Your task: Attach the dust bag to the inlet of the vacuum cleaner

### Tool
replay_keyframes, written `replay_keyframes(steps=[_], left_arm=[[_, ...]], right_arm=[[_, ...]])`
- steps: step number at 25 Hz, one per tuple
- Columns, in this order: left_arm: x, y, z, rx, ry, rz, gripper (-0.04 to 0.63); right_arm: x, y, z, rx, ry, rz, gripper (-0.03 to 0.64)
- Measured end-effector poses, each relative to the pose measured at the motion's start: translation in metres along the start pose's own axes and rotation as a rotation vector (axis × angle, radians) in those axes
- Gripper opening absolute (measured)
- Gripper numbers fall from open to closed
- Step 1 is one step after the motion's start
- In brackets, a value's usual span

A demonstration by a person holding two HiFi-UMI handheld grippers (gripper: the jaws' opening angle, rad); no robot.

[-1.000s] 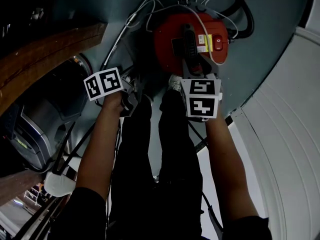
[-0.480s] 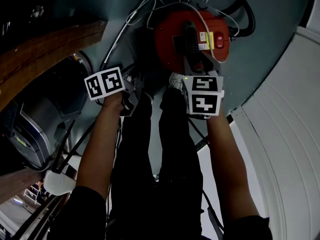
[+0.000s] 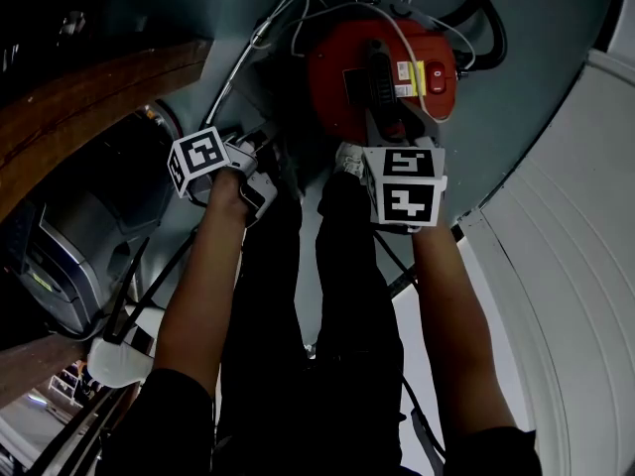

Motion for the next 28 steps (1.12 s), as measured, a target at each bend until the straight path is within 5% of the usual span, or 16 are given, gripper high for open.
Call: replay_keyframes(steps=[2, 10, 19, 22, 25, 28], left_arm=[[0.002, -0.001, -0.004, -0.007, -0.001, 0.018, 0.008], [-0.007, -0.003, -0.002, 0.052, 0.045, -0.309, 0.008], [-0.004, -0.001, 0.003, 0.073, 0.051, -0.399, 0.029], [-0.001, -0.004, 0.007, 0.076, 0.018, -0.516, 0.197], [-0.008, -0.002, 0.011, 0.092, 0.028, -0.598, 0.206], [-0.006, 0.0, 0.014, 0.1, 0.027, -0.601, 0.206]], right_arm=[[0.0, 0.0, 0.0, 0.004, 0.005, -0.003, 0.155], [-0.005, 0.0, -0.005, 0.003, 0.031, 0.003, 0.152], [-0.005, 0.0, -0.006, -0.021, 0.011, 0.003, 0.152], [-0.006, -0.001, -0.006, -0.035, 0.007, 0.001, 0.152], [-0.009, -0.001, -0.004, -0.058, 0.018, 0.006, 0.153], [-0.012, 0.0, 0.001, -0.072, 0.028, -0.017, 0.153]])
Point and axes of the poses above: the fingertips, and each gripper's own axes: z backward along the fingers, y to its left, x out of its top, the point moved 1 cm from there along z, backward along the fingers, and after that the axes turned 10 degrees about -y, right-handed, at the moved point
